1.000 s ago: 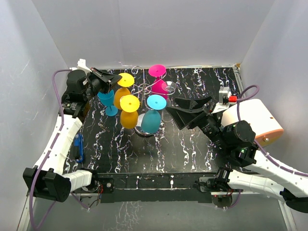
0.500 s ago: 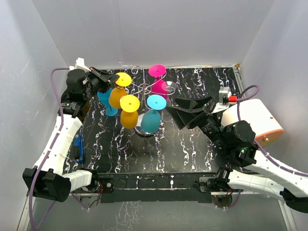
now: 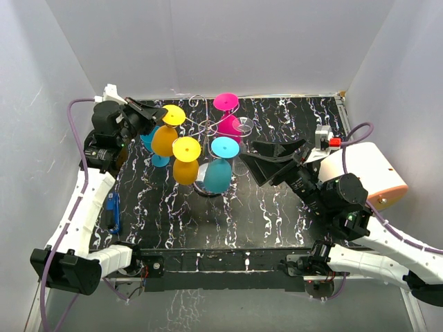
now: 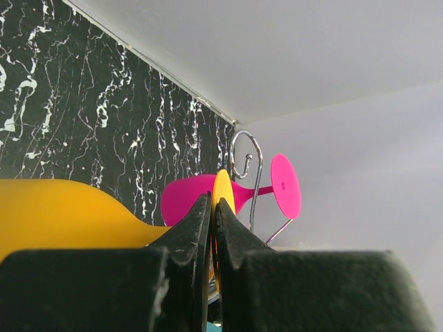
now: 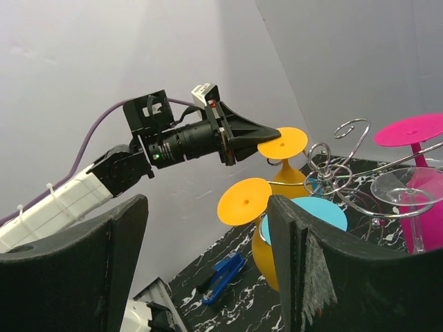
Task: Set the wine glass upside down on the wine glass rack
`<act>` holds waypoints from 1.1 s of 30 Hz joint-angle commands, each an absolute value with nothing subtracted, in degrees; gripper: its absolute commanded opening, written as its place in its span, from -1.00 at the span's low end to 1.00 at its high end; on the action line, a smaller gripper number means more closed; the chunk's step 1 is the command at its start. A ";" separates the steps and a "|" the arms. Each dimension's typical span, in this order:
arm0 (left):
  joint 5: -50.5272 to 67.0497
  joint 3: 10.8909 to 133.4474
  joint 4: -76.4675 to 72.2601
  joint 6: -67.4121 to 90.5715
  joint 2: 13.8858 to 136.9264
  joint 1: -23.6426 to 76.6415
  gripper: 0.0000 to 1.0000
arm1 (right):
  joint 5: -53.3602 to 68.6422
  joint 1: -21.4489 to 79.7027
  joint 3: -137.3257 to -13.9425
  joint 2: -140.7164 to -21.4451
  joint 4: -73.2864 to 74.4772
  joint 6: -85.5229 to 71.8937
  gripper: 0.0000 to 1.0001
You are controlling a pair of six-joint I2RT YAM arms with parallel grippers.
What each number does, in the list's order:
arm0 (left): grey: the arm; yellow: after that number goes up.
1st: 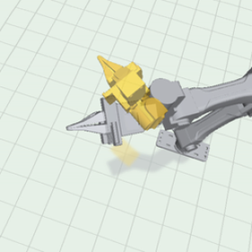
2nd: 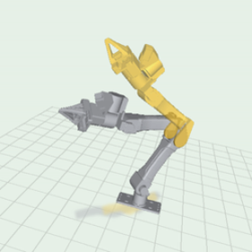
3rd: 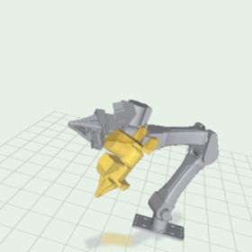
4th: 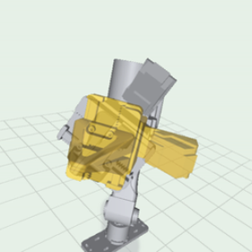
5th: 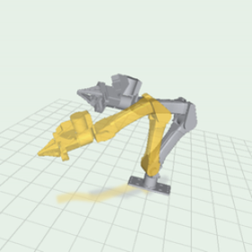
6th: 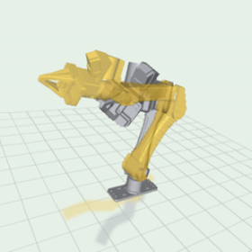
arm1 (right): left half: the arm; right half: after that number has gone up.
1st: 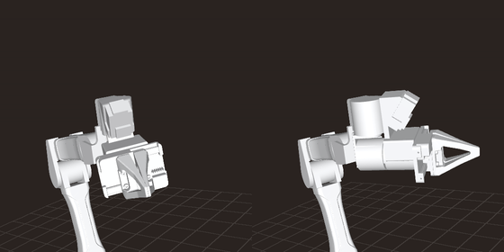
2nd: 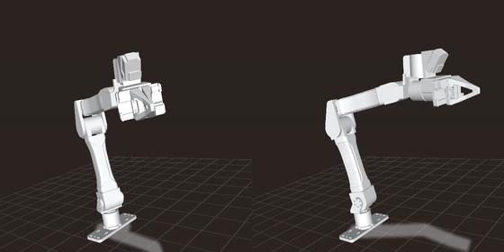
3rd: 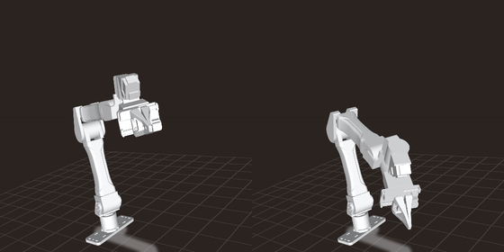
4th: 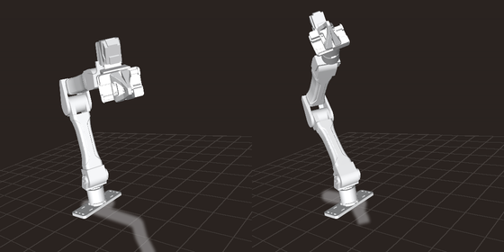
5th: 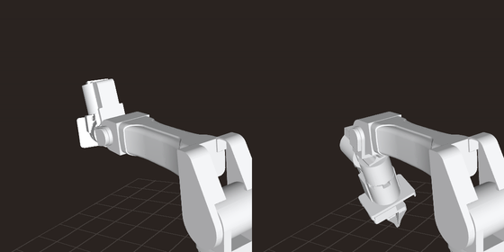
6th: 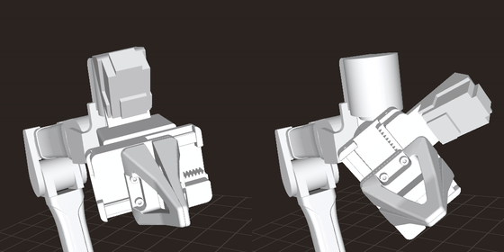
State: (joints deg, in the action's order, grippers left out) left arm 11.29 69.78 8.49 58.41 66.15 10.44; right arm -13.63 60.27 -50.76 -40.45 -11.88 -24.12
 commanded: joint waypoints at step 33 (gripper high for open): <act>17.03 69.67 12.64 55.36 61.82 10.44 -0.97 | -14.72 60.21 -52.16 -40.24 -13.38 -23.75 0.36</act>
